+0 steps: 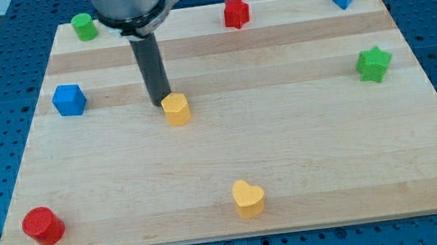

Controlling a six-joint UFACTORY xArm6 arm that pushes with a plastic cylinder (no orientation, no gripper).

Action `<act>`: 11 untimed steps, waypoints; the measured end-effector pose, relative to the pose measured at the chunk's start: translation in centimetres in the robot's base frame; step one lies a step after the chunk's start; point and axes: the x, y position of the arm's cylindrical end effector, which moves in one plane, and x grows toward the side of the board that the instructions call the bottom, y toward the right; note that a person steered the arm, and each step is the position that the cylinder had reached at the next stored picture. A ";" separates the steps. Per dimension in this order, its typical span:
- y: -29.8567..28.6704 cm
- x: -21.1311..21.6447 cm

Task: Slightly push the blue cube to the right

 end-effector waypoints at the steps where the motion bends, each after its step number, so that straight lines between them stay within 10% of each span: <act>1: -3.2 1.4; 5: -18.0 3.6; 11: -12.7 -2.1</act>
